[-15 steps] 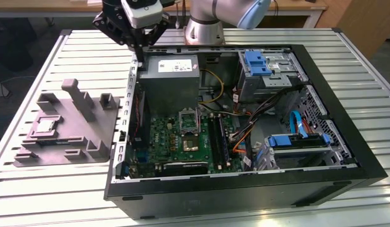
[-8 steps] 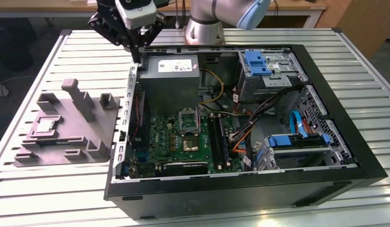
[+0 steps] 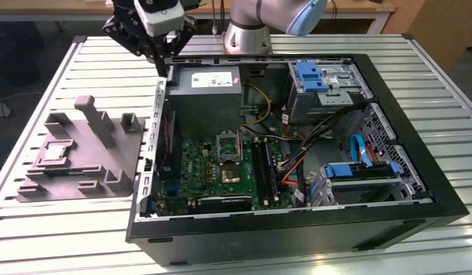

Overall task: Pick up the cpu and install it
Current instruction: 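Reach for the cpu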

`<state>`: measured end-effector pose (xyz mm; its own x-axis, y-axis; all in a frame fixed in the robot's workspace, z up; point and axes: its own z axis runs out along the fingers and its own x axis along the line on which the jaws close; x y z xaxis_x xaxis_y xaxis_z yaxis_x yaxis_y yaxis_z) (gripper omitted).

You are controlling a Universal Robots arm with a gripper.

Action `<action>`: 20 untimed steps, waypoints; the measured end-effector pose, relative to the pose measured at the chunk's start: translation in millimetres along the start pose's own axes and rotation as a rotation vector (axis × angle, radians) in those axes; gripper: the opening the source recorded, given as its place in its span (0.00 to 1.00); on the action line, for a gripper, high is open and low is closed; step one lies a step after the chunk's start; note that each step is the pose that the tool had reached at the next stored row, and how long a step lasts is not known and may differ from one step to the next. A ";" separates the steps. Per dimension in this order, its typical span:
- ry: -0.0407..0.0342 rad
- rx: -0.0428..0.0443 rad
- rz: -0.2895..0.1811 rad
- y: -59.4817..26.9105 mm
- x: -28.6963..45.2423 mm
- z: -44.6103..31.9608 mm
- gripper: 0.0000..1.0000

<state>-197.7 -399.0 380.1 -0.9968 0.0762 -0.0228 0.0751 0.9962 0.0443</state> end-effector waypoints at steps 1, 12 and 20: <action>0.0001 0.0001 0.000 -0.1 0.9 0.0 0.11; 0.0010 0.0001 0.000 -0.4 4.3 0.9 0.11; 0.0030 0.0002 0.000 -0.5 5.6 1.3 0.11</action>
<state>-203.3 -398.9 378.7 -0.9969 0.0763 -0.0198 0.0754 0.9962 0.0441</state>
